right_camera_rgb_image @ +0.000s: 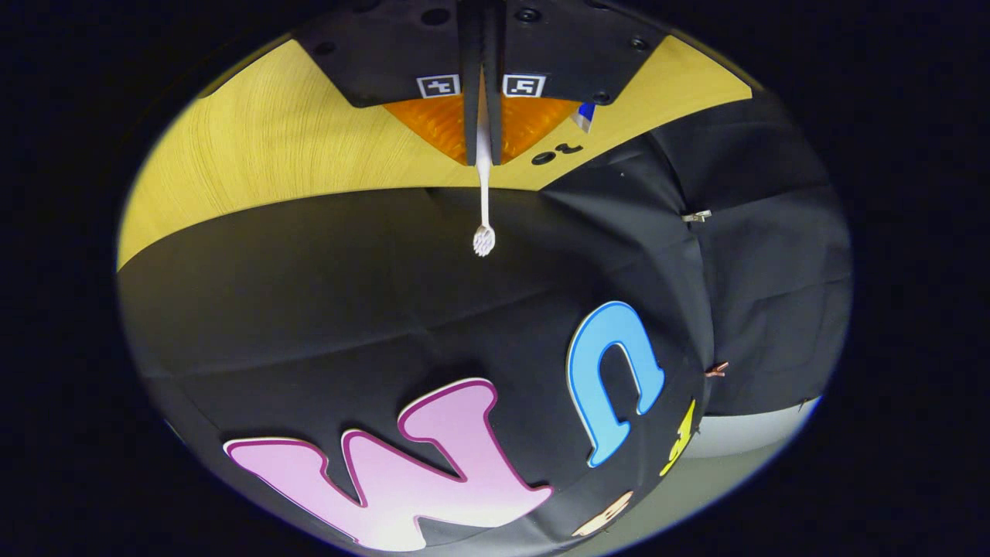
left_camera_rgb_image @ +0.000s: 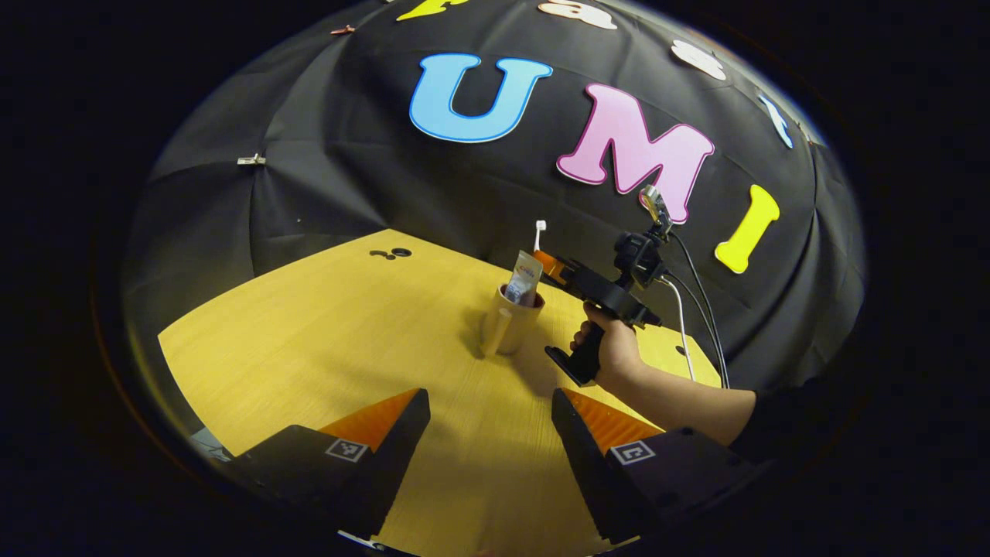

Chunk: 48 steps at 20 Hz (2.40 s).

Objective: Put the toothbrush and toothpaste on the desktop into the cup, then pick up the cup and place it on the coaster on the desktop.

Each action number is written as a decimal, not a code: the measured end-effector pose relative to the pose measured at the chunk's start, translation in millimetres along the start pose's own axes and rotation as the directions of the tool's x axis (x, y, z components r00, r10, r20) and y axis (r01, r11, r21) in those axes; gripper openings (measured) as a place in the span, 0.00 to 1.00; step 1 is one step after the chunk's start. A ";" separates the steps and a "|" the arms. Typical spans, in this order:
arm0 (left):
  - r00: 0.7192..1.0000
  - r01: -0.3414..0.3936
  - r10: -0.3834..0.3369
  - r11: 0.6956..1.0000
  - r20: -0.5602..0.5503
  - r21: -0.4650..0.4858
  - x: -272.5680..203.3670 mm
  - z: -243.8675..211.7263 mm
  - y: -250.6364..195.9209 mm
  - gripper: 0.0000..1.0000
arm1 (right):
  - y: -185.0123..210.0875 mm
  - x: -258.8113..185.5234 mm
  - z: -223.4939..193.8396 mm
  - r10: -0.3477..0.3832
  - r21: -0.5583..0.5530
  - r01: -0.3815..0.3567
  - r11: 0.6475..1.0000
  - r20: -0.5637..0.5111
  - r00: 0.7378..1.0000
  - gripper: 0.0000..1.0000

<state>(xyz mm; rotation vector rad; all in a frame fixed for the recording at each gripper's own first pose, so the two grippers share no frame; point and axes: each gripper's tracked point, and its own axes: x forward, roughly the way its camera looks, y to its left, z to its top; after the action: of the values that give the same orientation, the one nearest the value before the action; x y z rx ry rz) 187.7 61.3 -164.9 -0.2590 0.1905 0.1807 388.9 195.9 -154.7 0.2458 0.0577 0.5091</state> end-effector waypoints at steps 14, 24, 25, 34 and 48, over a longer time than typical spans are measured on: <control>0.999 0.042 -0.043 0.986 0.002 0.161 50.3 38.1 8.5 0.98 | -95.1 -123.4 51.2 -0.186 -0.085 0.185 0.979 -0.008 0.982 0.98; 0.963 0.164 -0.078 0.928 -0.256 0.334 132.9 25.9 11.3 0.98 | -221.0 -286.0 83.8 -0.486 -0.054 0.485 0.873 -0.012 0.874 0.98; 0.953 0.182 -0.078 0.919 -0.293 0.349 148.8 23.4 8.7 0.98 | -227.5 -306.0 83.7 -0.513 -0.047 0.512 0.858 -0.014 0.858 0.98; 0.877 0.190 0.026 0.898 -0.479 0.397 211.8 10.2 7.3 0.98 | -292.3 -448.8 94.9 -0.698 0.026 0.698 0.715 -0.012 0.716 0.98; 0.779 0.211 0.105 0.884 -0.618 0.416 241.3 -3.6 -1.6 0.48 | -261.8 -565.1 18.1 -0.772 0.117 0.809 0.576 -0.248 0.585 0.98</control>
<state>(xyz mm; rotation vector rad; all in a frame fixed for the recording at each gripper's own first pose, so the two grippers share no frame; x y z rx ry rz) 420.4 95.5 -218.5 0.1754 0.8894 -0.0248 22.5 -305.5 -205.4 0.3625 0.3841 -0.4086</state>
